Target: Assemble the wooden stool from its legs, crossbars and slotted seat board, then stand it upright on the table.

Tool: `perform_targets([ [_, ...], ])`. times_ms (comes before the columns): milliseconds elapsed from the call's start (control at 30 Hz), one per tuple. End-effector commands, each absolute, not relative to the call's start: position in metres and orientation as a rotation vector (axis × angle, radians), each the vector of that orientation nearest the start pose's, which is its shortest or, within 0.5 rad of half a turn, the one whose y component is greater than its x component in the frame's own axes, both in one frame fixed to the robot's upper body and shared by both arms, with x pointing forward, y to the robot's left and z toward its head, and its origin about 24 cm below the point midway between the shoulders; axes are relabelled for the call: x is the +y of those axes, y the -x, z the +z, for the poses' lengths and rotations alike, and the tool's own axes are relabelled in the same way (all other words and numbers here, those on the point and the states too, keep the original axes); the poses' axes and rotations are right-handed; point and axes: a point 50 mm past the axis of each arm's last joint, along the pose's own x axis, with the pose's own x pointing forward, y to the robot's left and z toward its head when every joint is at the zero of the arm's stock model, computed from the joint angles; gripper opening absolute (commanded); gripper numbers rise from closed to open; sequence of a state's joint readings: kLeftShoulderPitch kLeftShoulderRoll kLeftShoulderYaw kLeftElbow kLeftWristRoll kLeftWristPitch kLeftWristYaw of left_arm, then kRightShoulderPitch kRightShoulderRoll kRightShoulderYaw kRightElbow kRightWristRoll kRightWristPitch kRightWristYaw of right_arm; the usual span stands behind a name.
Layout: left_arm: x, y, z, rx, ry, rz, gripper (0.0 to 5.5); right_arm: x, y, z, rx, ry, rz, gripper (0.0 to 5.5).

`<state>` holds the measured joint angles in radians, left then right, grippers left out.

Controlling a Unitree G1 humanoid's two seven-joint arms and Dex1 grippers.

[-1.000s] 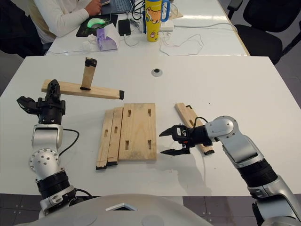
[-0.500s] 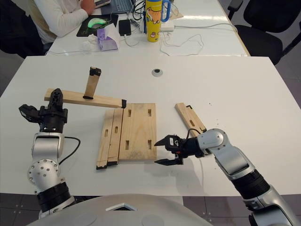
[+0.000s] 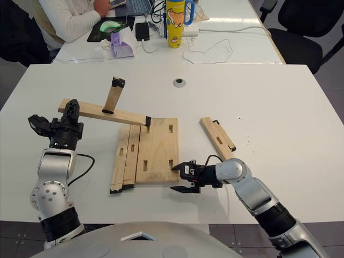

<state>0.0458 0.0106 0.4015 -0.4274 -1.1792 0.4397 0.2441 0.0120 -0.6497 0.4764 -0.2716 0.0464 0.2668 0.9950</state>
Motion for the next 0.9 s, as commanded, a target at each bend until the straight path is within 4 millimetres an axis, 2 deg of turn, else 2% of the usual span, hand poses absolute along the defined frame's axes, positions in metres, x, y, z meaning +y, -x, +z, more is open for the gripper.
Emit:
perform_targets([
  [33,0.214,-0.228,0.110,-0.036,1.029,0.088,1.05,-0.121,-0.180,0.021,0.482,0.489,1.370,3.25],
  [200,0.214,-0.231,0.112,-0.024,1.021,0.073,1.05,-0.121,-0.182,0.008,0.577,0.523,1.309,3.25],
  [367,0.215,-0.232,0.112,-0.031,1.024,0.076,1.05,-0.146,-0.195,-0.006,0.752,0.522,1.146,3.25],
  [567,0.215,-0.233,0.112,-0.047,1.033,0.082,1.05,-0.169,-0.207,-0.016,0.800,0.549,1.038,3.25],
  [767,0.214,-0.238,0.113,-0.055,1.039,0.068,1.05,-0.166,-0.217,-0.025,0.805,0.511,0.936,3.25],
  [900,0.215,-0.240,0.113,-0.062,1.040,0.065,1.05,-0.162,-0.221,-0.030,0.800,0.407,0.776,3.25],
])
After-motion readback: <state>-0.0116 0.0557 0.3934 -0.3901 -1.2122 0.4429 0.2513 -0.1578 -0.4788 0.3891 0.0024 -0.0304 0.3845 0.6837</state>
